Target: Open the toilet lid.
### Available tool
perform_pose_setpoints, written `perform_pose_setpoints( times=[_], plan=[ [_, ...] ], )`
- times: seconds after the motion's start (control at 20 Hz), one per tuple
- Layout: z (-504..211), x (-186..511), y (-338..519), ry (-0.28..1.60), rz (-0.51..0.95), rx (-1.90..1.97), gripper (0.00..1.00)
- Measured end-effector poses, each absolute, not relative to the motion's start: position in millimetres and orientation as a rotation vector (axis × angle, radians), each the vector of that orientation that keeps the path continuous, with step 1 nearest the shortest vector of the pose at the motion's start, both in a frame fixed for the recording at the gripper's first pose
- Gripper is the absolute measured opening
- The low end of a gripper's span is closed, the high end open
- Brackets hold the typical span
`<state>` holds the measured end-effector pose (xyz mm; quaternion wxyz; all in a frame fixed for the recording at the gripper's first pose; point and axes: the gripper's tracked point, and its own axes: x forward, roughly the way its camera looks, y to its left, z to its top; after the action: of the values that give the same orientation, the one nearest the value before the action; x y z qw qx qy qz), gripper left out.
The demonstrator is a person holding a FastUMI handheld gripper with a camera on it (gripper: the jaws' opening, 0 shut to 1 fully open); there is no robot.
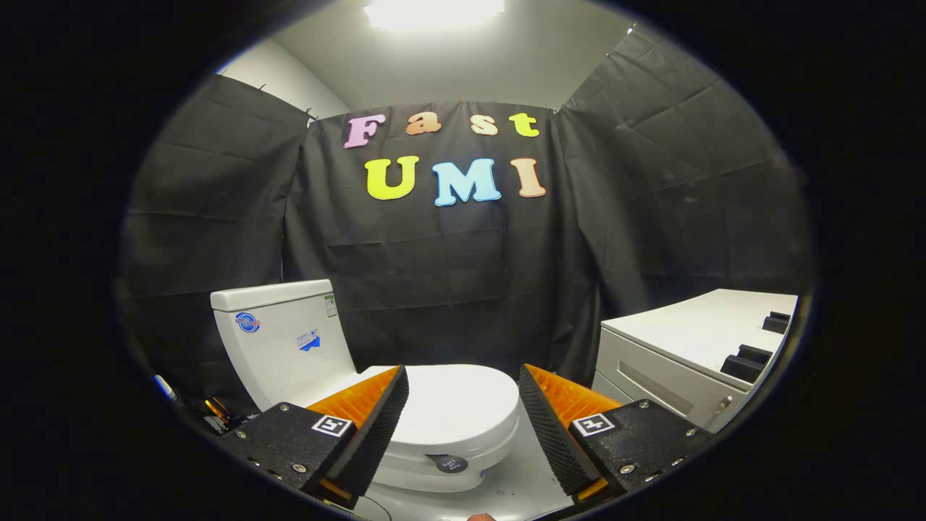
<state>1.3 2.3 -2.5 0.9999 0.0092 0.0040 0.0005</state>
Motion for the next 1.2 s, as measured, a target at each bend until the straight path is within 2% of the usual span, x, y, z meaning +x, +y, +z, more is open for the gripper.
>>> perform_pose_setpoints(
  times=[0.7,1.2],
  plan=[
    [-6,5,9,0.018,0.035,0.060,0.95],
    [-65,28,9,0.234,0.134,0.330,0.95]
  ],
)
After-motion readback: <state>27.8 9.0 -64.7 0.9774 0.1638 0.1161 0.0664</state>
